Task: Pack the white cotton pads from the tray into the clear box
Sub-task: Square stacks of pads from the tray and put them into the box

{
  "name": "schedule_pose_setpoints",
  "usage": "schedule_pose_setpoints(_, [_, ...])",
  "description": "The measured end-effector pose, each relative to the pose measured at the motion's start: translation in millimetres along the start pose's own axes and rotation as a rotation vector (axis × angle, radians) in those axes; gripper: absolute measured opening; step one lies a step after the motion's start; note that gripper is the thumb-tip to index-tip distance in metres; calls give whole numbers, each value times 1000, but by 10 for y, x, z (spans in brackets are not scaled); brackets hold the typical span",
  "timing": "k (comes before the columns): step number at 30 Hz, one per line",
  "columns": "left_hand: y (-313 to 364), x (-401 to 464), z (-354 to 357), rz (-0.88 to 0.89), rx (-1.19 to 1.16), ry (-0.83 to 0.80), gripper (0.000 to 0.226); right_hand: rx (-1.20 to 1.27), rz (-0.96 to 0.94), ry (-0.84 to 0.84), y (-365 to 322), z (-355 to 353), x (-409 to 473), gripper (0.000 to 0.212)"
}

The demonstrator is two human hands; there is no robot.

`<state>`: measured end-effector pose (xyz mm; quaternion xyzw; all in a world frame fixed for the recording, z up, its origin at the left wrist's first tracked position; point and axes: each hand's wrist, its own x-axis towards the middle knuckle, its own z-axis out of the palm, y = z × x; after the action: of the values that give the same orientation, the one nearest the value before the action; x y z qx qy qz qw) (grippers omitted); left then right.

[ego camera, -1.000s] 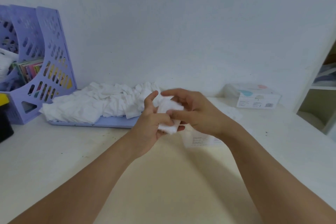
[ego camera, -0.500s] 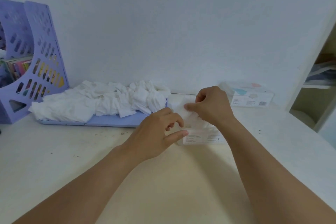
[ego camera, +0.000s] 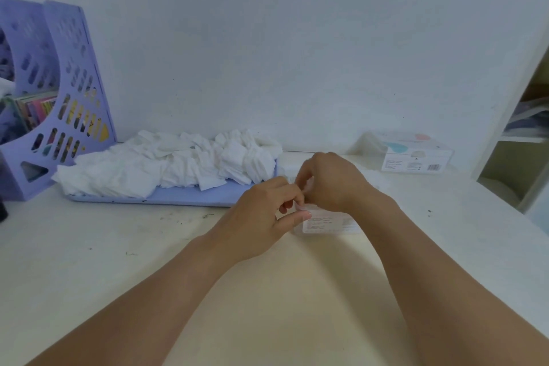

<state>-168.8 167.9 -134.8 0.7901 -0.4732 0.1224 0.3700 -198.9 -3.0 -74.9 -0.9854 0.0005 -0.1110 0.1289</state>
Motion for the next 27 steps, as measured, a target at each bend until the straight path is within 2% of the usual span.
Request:
schedule_pose_setpoints(3, [-11,7,9,-4,22,6,11,-70,57,-67,57,26,27,8])
schedule_pose_setpoints(7, [-4,12,8,-19,37,2,12,-169,74,83,104,41,60,5])
schedule_pose_setpoints(11, [-15,8,9,-26,35,4,12,-76,147,156,138,96,92,20])
schedule_pose_setpoints(15, [-23,9,18,-29,30,-4,12,-32,164,240,177,106,97,8])
schedule_pose_setpoints(18, [-32,7,19,-28,26,3,12,-30,63,171,184,116,124,16])
schedule_pose_setpoints(20, [-39,9,18,-28,18,6,12,-30,15,84,188,117,135,10])
schedule_pose_setpoints(22, [-38,9,21,-25,12,8,12,-55,12,46,187,105,125,4])
schedule_pose_setpoints(27, [-36,13,25,-16,9,9,13,-227,61,22,117,82,109,9])
